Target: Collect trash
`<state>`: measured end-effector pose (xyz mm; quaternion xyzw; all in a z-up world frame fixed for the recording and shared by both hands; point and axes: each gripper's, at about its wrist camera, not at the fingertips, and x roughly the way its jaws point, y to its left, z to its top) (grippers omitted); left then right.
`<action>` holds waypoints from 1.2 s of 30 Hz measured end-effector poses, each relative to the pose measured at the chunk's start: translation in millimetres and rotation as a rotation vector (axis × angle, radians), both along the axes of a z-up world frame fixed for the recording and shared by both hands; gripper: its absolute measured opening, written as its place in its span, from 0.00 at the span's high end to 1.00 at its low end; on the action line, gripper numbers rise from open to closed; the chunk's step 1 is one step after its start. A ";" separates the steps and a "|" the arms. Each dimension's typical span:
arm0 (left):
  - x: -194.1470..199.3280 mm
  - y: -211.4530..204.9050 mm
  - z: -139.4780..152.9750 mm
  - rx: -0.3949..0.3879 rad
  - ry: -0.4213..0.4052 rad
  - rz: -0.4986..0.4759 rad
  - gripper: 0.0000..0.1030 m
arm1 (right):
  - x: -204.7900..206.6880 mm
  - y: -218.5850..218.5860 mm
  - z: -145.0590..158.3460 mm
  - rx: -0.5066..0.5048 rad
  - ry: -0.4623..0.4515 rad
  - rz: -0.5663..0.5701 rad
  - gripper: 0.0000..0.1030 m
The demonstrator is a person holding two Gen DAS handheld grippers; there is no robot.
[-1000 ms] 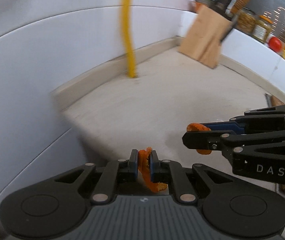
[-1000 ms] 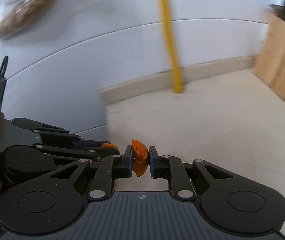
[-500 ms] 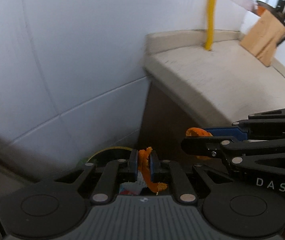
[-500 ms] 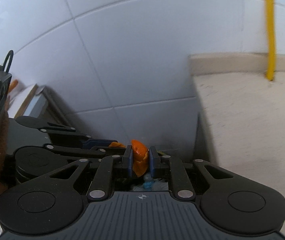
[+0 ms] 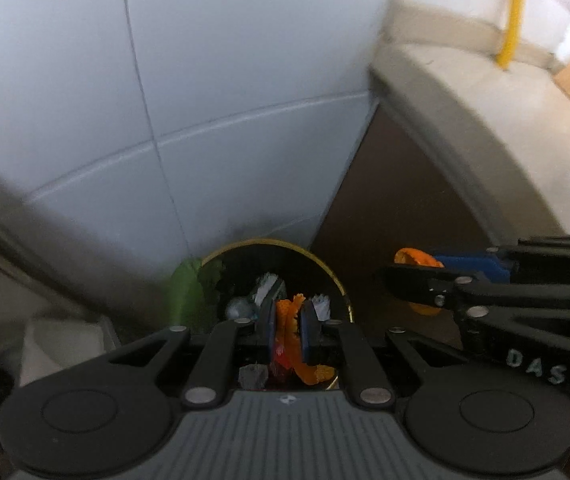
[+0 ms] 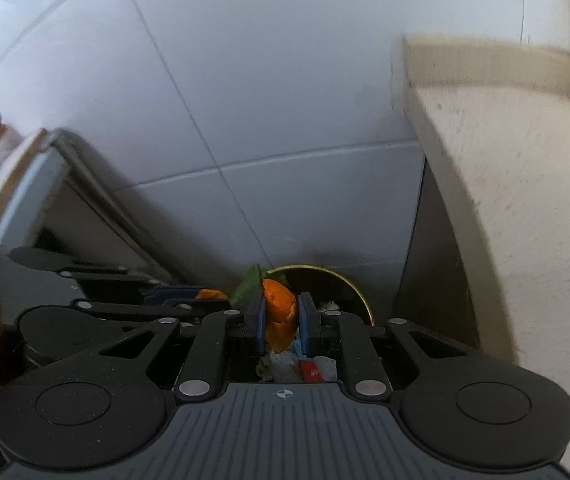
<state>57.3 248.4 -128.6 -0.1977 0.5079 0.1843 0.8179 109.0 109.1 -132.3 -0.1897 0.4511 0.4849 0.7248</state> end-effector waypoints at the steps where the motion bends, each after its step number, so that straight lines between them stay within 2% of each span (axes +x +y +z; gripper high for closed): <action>1: 2.2 1.8 -3.8 -0.007 0.015 0.015 0.90 | 3.4 3.3 -7.6 -0.013 0.014 -0.005 0.78; 7: 17.5 10.3 -29.8 -0.009 0.108 0.084 0.81 | 20.0 19.9 -44.5 -0.080 0.050 -0.039 0.65; 9: 19.7 10.7 -35.7 -0.010 0.120 0.101 0.74 | 27.7 21.5 -53.8 -0.089 0.071 -0.058 0.64; 13: 18.5 11.7 -32.9 0.013 0.114 0.124 0.72 | 34.9 19.2 -59.4 -0.085 0.090 -0.095 0.62; 15: 15.6 9.4 -22.2 0.050 0.092 0.126 0.70 | 31.7 13.9 -51.3 -0.066 0.091 -0.105 0.62; 18: 11.8 5.1 -1.2 0.108 0.049 0.125 0.65 | 22.7 4.2 -30.7 -0.027 0.052 -0.116 0.55; 23: -3.8 -4.4 31.7 0.114 -0.023 0.116 0.61 | 2.9 -16.7 8.0 0.044 -0.009 -0.174 0.54; 28: -29.1 -19.6 61.7 0.157 -0.093 0.134 0.54 | -19.2 -40.0 44.1 0.110 -0.089 -0.211 0.41; 32: -39.2 -33.3 73.4 0.200 -0.114 0.159 0.50 | -24.7 -45.4 51.1 0.111 -0.132 -0.193 0.38; 36: -47.4 -49.2 79.2 0.208 -0.118 0.183 0.45 | -19.1 -50.9 47.6 0.104 -0.104 -0.183 0.38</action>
